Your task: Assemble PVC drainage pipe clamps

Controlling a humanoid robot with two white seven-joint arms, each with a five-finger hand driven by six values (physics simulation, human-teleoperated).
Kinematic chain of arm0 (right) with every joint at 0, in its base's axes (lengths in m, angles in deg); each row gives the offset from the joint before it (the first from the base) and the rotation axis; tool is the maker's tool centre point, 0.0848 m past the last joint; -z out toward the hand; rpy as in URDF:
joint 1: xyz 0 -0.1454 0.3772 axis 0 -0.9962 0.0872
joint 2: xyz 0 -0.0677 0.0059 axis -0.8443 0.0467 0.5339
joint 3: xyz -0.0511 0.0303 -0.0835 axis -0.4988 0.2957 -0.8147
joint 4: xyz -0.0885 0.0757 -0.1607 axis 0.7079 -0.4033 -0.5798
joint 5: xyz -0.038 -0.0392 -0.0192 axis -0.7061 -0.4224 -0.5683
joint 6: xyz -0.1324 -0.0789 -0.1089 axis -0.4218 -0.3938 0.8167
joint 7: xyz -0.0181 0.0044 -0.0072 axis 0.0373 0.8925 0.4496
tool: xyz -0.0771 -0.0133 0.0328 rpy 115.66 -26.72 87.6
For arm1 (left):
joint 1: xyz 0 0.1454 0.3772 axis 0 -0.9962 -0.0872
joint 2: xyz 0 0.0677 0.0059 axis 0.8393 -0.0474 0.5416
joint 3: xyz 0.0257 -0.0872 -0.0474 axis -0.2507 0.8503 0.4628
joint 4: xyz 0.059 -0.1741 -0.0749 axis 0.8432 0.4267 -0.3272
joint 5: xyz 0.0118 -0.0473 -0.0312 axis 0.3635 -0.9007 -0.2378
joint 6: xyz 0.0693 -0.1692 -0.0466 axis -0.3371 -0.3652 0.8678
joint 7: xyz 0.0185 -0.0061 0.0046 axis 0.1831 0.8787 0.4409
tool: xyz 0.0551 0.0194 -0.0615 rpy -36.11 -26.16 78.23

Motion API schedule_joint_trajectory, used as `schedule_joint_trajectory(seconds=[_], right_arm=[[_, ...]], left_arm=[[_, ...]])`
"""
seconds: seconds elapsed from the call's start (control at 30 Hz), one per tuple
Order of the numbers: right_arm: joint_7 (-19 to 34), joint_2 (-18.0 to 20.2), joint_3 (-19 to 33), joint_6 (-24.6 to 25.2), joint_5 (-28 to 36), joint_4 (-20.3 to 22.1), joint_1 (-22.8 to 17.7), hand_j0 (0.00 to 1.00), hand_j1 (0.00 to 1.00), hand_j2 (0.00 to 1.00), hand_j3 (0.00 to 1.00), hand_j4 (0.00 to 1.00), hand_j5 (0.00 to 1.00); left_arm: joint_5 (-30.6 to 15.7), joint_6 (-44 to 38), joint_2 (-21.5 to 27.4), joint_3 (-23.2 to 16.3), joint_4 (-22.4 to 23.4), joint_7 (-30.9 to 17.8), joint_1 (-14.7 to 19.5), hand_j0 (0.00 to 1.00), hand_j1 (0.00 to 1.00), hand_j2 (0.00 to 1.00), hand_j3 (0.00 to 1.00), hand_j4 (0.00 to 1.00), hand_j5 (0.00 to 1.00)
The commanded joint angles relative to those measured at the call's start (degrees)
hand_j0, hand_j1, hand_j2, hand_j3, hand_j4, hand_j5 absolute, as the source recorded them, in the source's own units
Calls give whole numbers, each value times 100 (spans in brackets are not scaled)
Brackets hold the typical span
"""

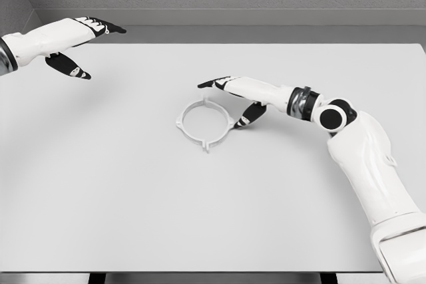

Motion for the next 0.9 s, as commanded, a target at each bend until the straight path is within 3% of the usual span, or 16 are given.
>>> schedule_joint_trajectory(seconds=[0.0,0.37,0.5,0.7,0.87], right_arm=[[-2,-39,11,15,48,7,0,100,100,100,100,100,100],[-2,-92,29,15,48,-2,0,100,100,100,100,100,100],[-2,66,222,15,57,-11,18,100,100,100,100,100,100],[-2,1164,1250,15,127,16,-61,100,100,100,100,100,100],[-2,1797,1760,15,145,51,-474,100,100,100,100,100,100]], left_arm=[[-38,-14,4,5,0,3,0,100,100,100,100,100,100],[-38,-14,4,5,8,-75,9,100,100,100,100,100,100],[-38,-14,4,5,0,-84,9,100,100,100,100,100,100],[-38,-14,4,5,0,-84,9,100,100,100,100,100,100],[-38,-14,4,5,0,-84,9,100,100,100,100,100,100]])
